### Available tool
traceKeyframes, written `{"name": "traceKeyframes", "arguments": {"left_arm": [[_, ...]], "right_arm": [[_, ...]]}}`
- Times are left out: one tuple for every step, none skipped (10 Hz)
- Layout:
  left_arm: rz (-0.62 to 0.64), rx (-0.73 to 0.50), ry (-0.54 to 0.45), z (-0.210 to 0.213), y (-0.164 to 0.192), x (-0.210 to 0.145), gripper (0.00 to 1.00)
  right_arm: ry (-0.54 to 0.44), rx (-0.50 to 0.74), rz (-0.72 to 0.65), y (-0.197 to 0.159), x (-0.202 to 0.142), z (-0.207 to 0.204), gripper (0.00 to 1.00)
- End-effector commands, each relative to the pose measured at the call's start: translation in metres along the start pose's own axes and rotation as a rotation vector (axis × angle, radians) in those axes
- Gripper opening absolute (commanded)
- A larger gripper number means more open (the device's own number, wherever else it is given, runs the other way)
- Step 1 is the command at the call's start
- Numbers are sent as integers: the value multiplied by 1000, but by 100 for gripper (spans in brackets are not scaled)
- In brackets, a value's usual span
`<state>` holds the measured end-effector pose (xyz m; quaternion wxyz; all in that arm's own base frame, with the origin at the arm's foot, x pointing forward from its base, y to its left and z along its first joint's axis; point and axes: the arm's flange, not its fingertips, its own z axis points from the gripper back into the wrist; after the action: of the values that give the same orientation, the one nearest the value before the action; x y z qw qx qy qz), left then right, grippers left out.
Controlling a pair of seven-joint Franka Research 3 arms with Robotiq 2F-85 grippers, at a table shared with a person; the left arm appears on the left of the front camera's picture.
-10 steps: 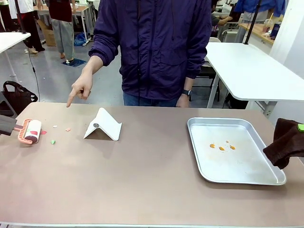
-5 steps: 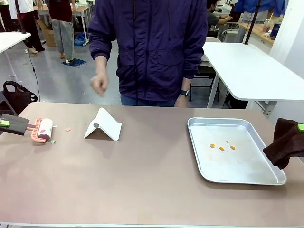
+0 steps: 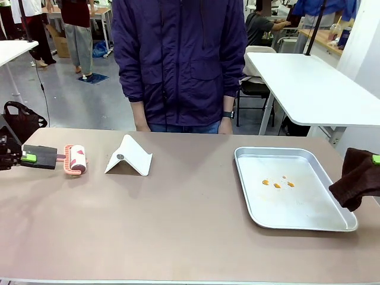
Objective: Clean the surface of the table.
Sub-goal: If a person points to the right, clean the right side of the table with your right hand, and if they point to the left, clean the left side with your left hand.
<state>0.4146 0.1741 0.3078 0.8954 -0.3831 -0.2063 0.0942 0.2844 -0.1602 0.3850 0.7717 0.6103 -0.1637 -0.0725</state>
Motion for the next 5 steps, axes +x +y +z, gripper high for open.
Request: {"name": "traceKeyframes", "arguments": {"left_arm": [[3, 25, 24, -15, -3, -18, 20], [3, 19, 31, -18, -9, -20, 20], [-1, 13, 41, -20, -13, -21, 20], [2, -1, 48, -20, -17, -21, 20], [8, -25, 47, -19, -21, -19, 20]], "right_arm": [[9, 2, -6, 7, -2, 2, 0], [9, 2, -6, 7, -2, 2, 0], [9, 2, -6, 7, -2, 2, 0], [9, 2, -6, 7, -2, 2, 0], [9, 2, -6, 7, -2, 2, 0]]}}
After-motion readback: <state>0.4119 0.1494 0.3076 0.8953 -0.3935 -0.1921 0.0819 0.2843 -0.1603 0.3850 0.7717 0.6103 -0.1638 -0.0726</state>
